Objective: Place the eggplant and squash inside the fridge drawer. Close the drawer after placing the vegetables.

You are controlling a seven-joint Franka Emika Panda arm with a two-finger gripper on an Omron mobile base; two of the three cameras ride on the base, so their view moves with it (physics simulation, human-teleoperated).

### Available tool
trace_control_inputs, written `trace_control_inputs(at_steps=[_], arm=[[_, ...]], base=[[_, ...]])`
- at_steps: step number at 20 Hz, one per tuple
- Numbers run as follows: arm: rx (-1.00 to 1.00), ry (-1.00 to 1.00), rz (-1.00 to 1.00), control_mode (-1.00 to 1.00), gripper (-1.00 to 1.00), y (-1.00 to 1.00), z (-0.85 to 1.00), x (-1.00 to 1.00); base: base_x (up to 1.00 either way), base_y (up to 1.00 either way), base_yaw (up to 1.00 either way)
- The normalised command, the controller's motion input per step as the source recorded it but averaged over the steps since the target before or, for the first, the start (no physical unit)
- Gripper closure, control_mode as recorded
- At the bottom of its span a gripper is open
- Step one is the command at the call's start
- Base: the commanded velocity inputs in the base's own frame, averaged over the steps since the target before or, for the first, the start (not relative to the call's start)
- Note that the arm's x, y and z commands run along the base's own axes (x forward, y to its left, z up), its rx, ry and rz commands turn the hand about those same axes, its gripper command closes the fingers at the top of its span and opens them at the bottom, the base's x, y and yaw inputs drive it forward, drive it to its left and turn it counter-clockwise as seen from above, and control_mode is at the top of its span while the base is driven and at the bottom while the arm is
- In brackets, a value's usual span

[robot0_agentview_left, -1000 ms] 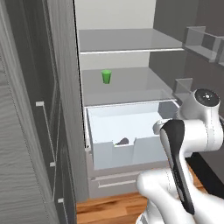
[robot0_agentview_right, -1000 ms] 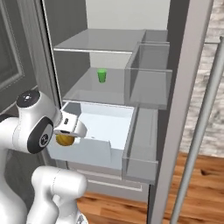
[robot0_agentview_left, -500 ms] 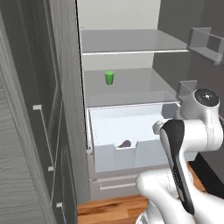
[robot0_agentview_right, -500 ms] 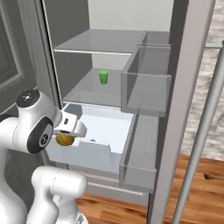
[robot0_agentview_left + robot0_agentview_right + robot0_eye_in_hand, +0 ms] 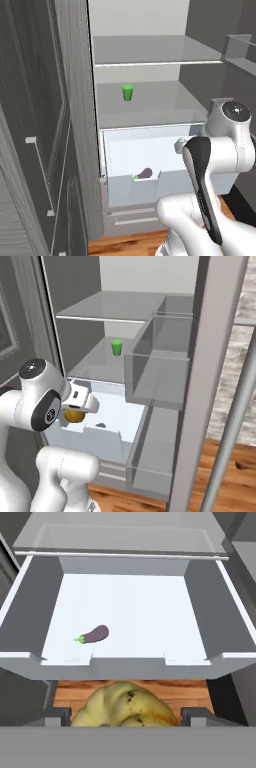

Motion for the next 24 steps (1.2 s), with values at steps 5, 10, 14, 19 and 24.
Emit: trace_control_inputs(at_steps=[5, 10, 14, 19, 24], arm=[[0.0, 0.0, 0.01, -1.0, 1.0, -0.05, -0.02, 0.06], [0.01, 0.03, 0.08, -1.0, 1.0, -0.26, -0.16, 0.58], [0.0, 0.12, 0.03, -1.0, 1.0, -0.09, -0.38, 0.89], [0.0, 0.15, 0.0, -1.0, 1.0, 0.0, -0.49, 0.92], [0.0, 0.1, 0.0, -1.0, 1.0, 0.0, -0.52, 0.71]], base=[[0.24, -0.19, 0.04], [0.0, 0.0, 0.0], [0.0, 0.0, 0.0], [0.0, 0.0, 0.0], [0.0, 0.0, 0.0]])
